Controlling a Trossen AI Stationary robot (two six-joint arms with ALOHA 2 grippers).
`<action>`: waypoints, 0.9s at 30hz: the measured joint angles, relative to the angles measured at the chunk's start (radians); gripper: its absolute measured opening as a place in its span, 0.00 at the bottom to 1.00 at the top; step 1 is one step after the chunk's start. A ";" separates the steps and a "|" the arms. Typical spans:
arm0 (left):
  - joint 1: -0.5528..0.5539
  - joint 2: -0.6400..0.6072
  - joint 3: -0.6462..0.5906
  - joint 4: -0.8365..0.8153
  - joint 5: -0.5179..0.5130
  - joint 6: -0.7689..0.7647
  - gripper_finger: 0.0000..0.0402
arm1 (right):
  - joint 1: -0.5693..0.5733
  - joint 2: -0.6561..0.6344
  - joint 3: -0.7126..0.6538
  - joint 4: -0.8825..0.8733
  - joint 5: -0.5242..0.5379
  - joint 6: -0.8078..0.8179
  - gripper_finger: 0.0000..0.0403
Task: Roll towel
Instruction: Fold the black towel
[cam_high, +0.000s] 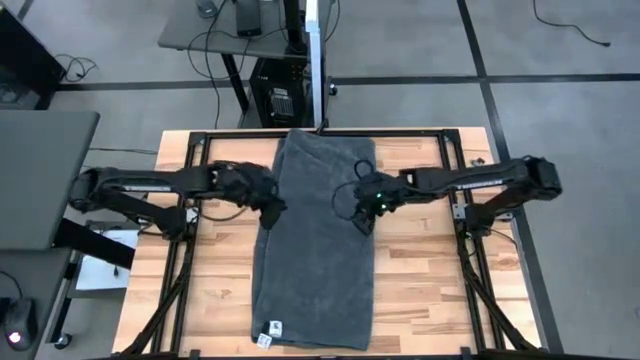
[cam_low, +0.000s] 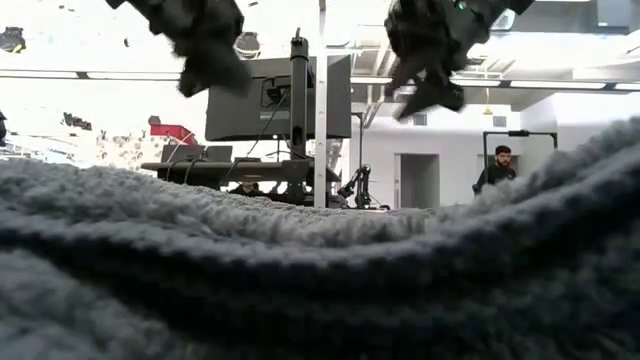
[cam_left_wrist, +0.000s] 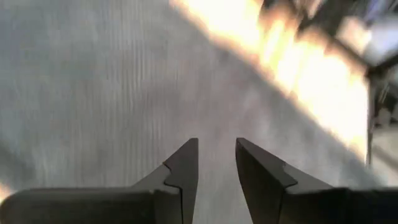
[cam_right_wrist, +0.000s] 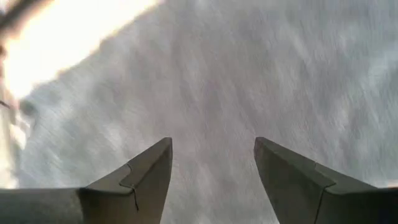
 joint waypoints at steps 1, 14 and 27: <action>0.007 -0.012 0.002 0.018 -0.002 0.014 0.23 | 0.000 -0.008 0.000 0.037 0.002 -0.019 0.55; -0.390 0.054 0.270 -0.535 -0.141 0.236 0.44 | 0.464 0.040 0.179 -0.200 0.357 0.012 0.57; -0.959 0.538 0.434 -0.542 -0.336 -0.158 0.50 | 0.910 0.475 0.360 -0.204 0.560 0.196 0.57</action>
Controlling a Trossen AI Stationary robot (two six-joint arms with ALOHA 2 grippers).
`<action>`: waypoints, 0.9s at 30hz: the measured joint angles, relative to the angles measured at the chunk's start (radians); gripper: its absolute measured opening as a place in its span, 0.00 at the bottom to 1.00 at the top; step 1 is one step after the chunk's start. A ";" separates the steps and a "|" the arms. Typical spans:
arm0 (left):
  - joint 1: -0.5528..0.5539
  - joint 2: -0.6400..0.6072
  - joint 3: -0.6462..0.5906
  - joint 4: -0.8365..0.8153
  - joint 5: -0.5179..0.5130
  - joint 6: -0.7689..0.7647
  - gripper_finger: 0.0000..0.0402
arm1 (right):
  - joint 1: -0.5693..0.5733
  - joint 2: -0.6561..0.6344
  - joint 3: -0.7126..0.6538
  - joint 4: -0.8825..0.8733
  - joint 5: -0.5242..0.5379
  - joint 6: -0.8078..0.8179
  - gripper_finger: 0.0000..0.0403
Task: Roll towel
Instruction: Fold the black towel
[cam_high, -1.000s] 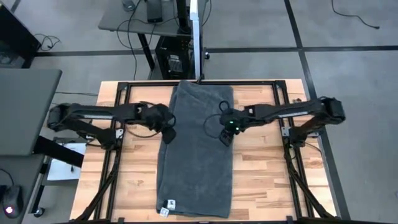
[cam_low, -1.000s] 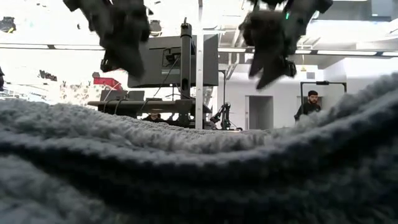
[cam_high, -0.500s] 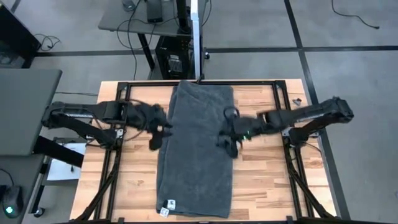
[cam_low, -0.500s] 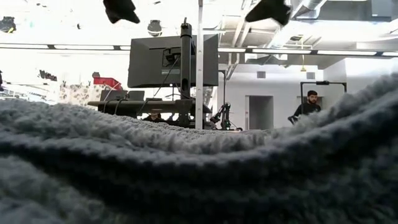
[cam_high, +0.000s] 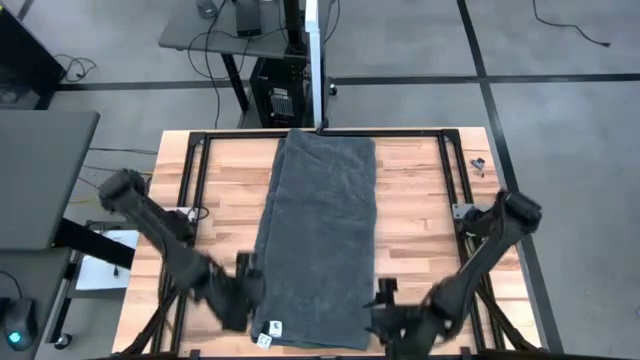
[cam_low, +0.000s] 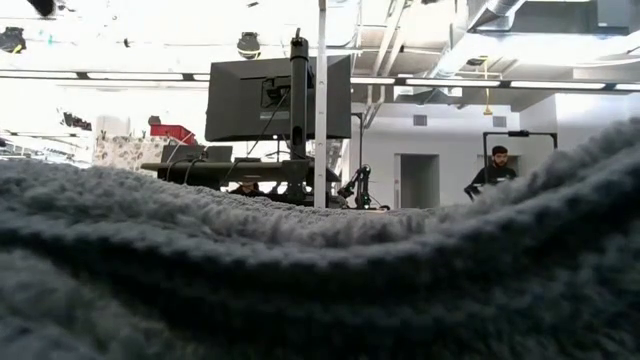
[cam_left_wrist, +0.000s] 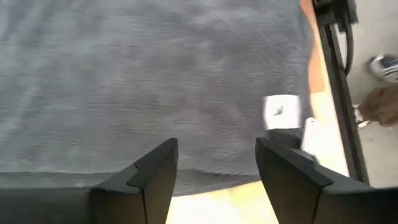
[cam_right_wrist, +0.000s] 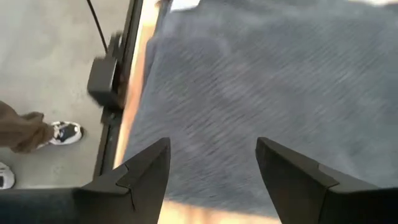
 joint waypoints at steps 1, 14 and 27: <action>-0.020 0.055 0.042 -0.007 -0.001 -0.022 0.50 | 0.009 0.024 0.016 -0.003 0.000 0.026 0.57; -0.110 0.582 0.502 -0.221 -0.034 -0.242 0.50 | 0.035 0.122 0.100 -0.005 0.007 0.073 0.57; -0.120 0.667 0.532 -0.266 -0.032 -0.307 0.50 | 0.028 0.120 0.100 -0.004 0.007 0.115 0.57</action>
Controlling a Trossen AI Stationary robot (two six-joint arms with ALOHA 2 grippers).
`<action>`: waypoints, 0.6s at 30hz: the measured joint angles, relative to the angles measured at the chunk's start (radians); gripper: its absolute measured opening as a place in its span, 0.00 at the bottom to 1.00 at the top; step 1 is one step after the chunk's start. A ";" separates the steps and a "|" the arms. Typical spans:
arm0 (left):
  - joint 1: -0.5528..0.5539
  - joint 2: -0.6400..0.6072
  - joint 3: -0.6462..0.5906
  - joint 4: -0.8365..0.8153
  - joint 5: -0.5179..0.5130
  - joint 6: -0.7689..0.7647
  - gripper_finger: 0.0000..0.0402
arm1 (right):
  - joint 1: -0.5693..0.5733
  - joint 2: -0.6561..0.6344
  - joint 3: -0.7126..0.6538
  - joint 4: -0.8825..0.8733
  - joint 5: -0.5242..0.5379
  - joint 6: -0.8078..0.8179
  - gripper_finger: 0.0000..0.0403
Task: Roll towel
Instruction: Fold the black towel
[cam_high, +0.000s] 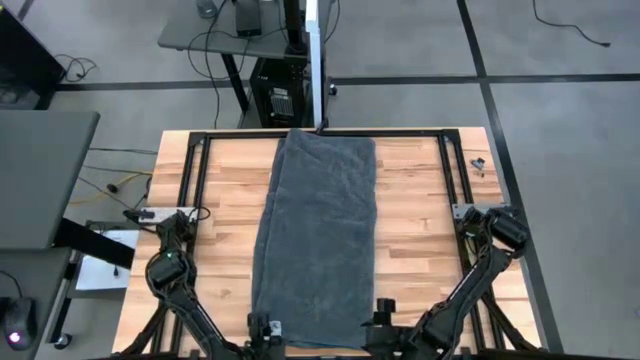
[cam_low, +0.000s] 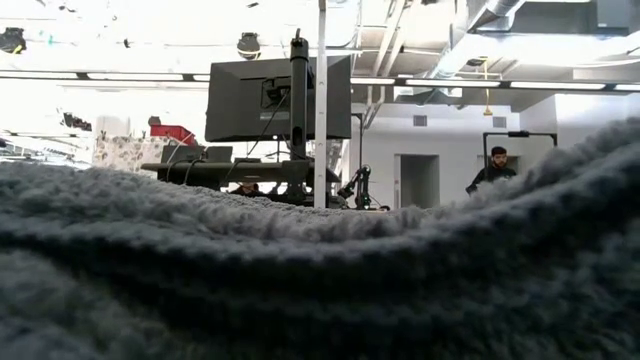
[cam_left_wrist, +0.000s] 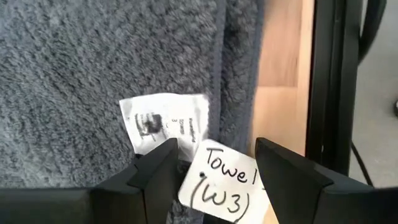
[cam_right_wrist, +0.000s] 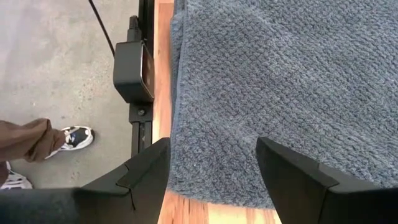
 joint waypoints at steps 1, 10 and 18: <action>0.000 0.000 0.000 0.001 0.000 0.012 0.50 | 0.000 0.000 0.000 0.002 0.000 -0.002 0.57; 0.005 0.027 0.003 0.005 -0.011 0.037 0.50 | 0.038 0.027 0.000 0.072 -0.016 -0.107 0.57; 0.016 0.029 0.003 0.003 -0.016 -0.035 0.50 | 0.026 0.148 0.053 0.075 -0.010 -0.085 0.57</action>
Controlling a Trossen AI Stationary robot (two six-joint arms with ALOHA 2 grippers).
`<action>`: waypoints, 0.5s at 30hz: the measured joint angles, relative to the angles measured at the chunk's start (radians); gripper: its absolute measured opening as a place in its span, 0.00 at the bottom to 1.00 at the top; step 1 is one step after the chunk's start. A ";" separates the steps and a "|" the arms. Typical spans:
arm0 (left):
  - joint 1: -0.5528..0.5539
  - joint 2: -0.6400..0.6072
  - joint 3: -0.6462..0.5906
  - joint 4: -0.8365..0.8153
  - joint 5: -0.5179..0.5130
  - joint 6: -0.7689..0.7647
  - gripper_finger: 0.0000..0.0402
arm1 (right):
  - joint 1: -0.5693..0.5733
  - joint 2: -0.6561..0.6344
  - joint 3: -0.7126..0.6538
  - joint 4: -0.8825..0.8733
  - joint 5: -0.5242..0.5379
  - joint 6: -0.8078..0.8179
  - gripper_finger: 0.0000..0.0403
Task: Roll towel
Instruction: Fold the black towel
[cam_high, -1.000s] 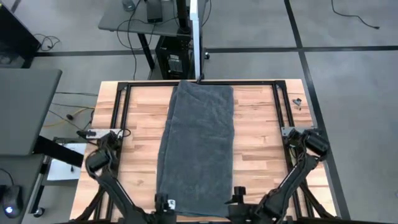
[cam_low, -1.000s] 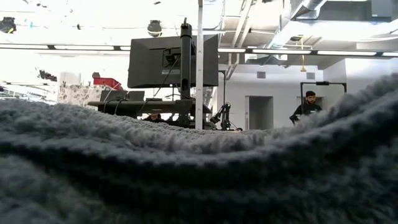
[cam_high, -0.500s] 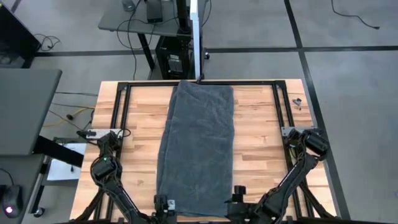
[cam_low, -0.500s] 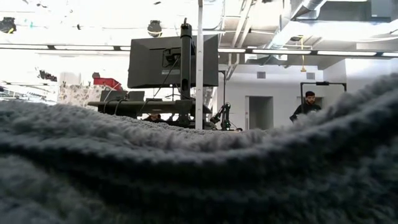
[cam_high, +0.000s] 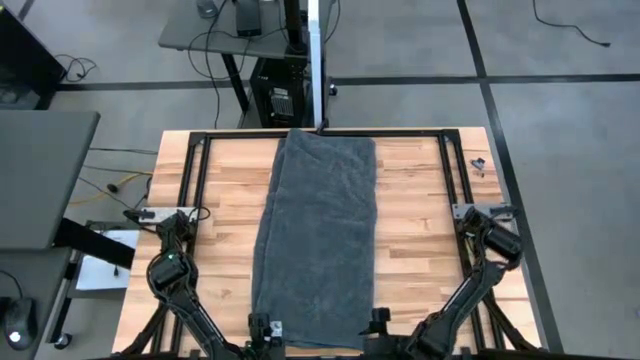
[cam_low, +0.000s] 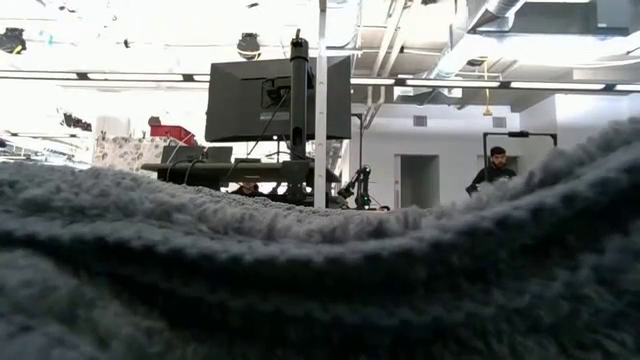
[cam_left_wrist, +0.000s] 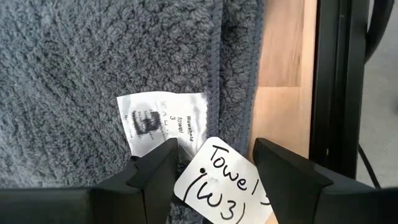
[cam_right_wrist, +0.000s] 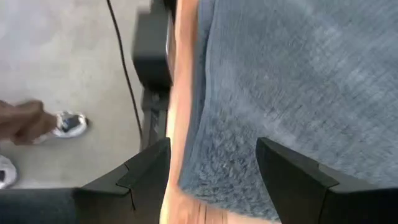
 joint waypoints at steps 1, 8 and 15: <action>0.000 0.000 0.000 0.000 0.000 -0.010 0.50 | -0.003 0.022 0.023 -0.005 -0.002 0.004 0.57; -0.002 0.002 -0.001 -0.003 -0.005 -0.018 0.50 | -0.022 0.144 0.154 -0.130 0.015 0.028 0.57; -0.002 0.002 -0.001 -0.001 -0.006 -0.015 0.50 | -0.020 0.186 0.163 -0.140 -0.010 0.036 0.57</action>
